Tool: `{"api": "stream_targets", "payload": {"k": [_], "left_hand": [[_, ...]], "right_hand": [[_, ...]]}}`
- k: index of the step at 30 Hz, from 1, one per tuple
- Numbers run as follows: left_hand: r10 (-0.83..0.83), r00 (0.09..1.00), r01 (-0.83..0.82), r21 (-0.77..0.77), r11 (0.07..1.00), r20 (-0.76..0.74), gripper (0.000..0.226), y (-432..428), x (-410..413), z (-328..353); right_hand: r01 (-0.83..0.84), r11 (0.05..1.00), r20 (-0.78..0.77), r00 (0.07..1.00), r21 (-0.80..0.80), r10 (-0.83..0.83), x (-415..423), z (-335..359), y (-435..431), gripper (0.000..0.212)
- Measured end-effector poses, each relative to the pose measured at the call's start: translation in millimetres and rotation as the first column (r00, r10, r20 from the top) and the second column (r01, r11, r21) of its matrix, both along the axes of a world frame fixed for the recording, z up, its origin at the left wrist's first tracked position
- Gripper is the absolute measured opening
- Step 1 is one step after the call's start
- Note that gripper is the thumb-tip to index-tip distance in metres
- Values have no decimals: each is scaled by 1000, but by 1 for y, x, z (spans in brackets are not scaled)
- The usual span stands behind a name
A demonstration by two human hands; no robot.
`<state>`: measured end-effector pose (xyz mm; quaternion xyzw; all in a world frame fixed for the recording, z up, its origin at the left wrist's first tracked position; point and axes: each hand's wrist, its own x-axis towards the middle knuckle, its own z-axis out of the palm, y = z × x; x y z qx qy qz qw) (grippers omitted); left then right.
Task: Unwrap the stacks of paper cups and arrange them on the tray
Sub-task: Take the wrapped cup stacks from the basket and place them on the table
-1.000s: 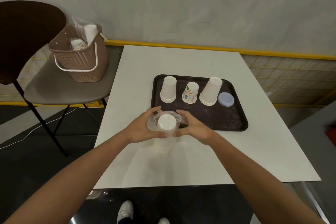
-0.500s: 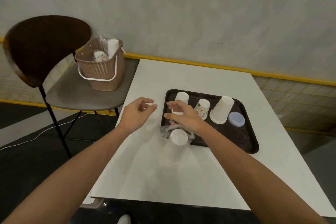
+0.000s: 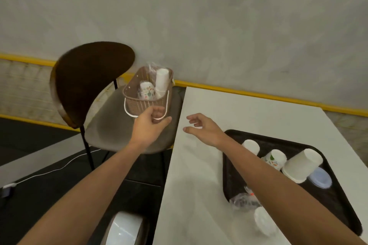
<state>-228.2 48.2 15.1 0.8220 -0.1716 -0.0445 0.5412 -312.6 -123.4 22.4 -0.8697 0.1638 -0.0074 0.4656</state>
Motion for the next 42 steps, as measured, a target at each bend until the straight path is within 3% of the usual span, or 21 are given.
{"api": "stream_targets", "payload": {"k": [7, 14, 21, 24, 28, 31, 36, 42], "left_hand": [[3, 999, -4, 23, 1000, 31, 35, 2, 108, 15], [-18, 999, 17, 34, 999, 31, 43, -13, 193, 15], [-59, 998, 56, 228, 972, 9, 53, -38, 243, 1], [-126, 991, 94, 427, 899, 47, 49, -46, 258, -10], [-212, 977, 179, 615, 768, -19, 61, -55, 271, -22], [-229, 968, 235, 683, 691, -102, 70, -62, 278, -30], [-295, 946, 281, 799, 531, -136, 66, -71, 283, -41], [-294, 942, 295, 811, 506, -159, 73, -77, 288, -51]], "right_hand": [[52, 999, 47, 998, -11, -51, 105, 20, 18, 47], [29, 991, 45, 999, -130, -23, 190, 25, 11, 50], [41, 983, 40, 999, -182, -34, 240, 14, -1, 47], [19, 979, 30, 999, -204, -13, 251, 7, -1, 48], [-18, 973, 16, 1000, -229, 22, 257, 2, 2, 52], [-51, 965, 4, 999, -257, 54, 258, 0, 3, 54], [-28, 967, 19, 999, -253, 33, 259, -4, 1, 53], [-15, 974, 61, 998, -226, 30, 259, -9, 1, 50]]}}
